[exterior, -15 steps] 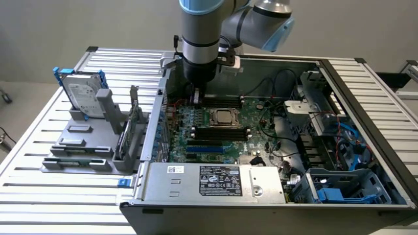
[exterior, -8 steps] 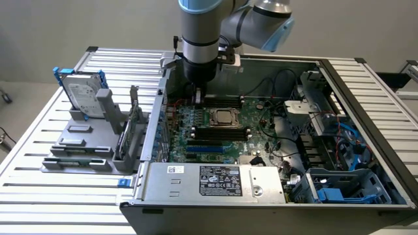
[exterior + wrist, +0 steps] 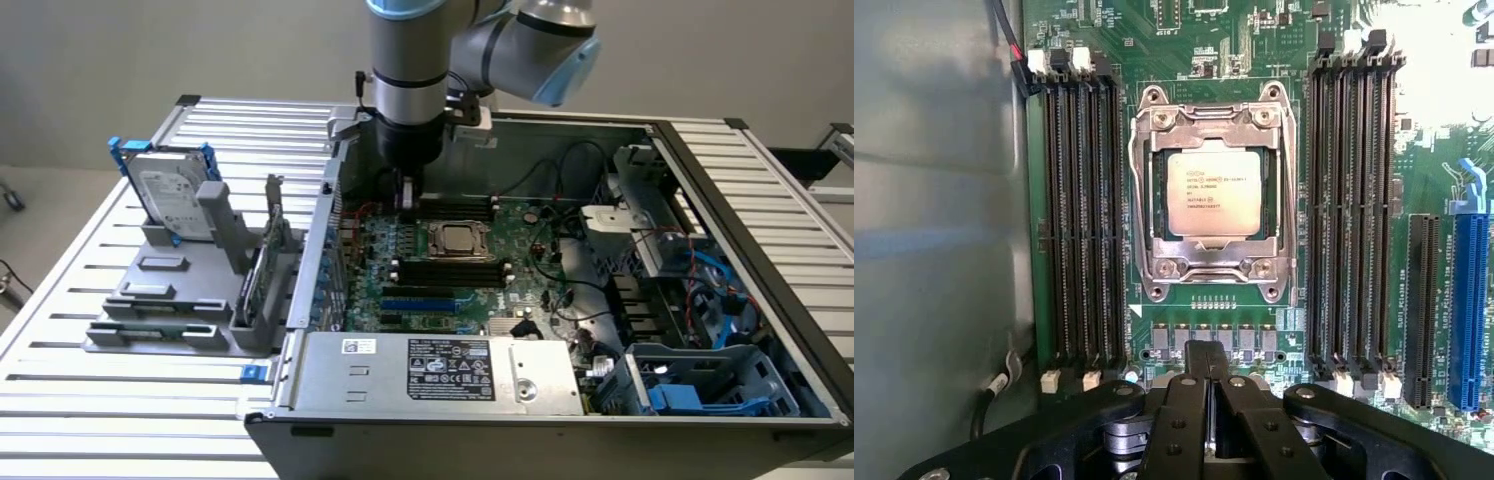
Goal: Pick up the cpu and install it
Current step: 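Install the first cpu locking lever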
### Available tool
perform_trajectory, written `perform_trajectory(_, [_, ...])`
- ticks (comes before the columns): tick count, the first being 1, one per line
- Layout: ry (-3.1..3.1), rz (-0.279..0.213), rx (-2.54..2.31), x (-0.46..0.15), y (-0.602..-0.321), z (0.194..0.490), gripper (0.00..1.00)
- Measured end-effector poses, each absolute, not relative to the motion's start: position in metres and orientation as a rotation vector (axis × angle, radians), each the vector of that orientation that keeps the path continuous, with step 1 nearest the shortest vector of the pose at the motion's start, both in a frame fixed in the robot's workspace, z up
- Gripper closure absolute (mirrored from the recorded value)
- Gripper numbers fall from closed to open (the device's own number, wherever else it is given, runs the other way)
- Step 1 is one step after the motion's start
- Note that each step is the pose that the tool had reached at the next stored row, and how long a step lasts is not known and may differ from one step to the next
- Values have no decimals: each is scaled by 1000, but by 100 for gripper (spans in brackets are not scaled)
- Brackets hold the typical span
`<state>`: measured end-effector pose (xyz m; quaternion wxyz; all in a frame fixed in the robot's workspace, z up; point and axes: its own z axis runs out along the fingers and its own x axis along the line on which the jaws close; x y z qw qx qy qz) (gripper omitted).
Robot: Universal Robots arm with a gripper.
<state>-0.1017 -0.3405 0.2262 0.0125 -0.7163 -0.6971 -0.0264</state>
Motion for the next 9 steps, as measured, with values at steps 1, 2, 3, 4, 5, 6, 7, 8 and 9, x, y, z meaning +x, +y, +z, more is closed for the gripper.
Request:
perform_trajectory(1, [-2180, -81, -2233, -102, -340, 226, 89])
perform_trajectory(2, [-2185, -80, -2231, -102, -339, 226, 89])
perform_trajectory(3, [-2186, -80, -2230, -101, -339, 226, 89])
perform_trajectory(4, [-2186, -80, -2230, -101, -339, 226, 89])
perform_trajectory(5, [-2186, -80, -2230, -101, -339, 226, 89])
perform_trajectory(6, [-2186, -80, -2231, -101, -339, 226, 89])
perform_trajectory(7, [-2186, -80, -2231, -101, -339, 226, 89])
perform_trajectory(8, [-2186, -80, -2231, -101, -339, 226, 89])
perform_trajectory(9, [-2186, -80, -2231, -101, -339, 226, 89])
